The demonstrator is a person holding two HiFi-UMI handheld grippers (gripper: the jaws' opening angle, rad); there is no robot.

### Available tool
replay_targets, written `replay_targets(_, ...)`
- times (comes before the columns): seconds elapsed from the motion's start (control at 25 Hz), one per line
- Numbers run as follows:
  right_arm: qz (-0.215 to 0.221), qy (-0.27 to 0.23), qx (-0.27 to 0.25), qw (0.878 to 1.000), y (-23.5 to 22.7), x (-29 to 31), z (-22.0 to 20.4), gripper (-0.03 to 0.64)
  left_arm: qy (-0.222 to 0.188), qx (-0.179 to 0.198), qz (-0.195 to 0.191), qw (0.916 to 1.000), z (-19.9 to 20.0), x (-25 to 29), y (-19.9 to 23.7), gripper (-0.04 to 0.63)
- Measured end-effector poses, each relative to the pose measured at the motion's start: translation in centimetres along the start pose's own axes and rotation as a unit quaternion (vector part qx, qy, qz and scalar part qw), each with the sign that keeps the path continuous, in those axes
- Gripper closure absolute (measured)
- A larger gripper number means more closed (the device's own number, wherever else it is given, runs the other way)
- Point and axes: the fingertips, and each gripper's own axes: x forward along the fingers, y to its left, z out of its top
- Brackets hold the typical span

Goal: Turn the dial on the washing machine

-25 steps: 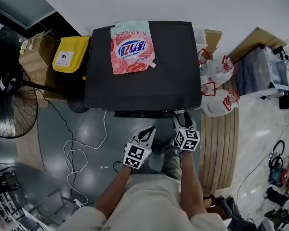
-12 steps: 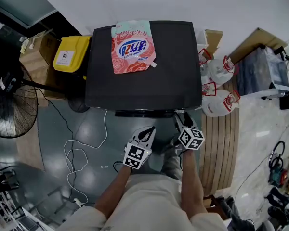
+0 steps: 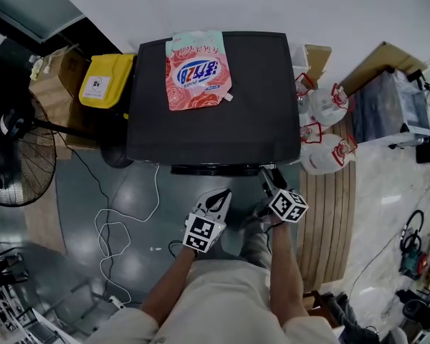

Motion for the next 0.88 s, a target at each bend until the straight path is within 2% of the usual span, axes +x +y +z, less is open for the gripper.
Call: replay_targets(0.88, 0.037, -0.017, 0.106, 0.994, -0.2, 0.2, -0.1, 0.344, -0.011, 0.003, -0.004, 0.9999, 1.3, 0.3, 0.1, 0.584)
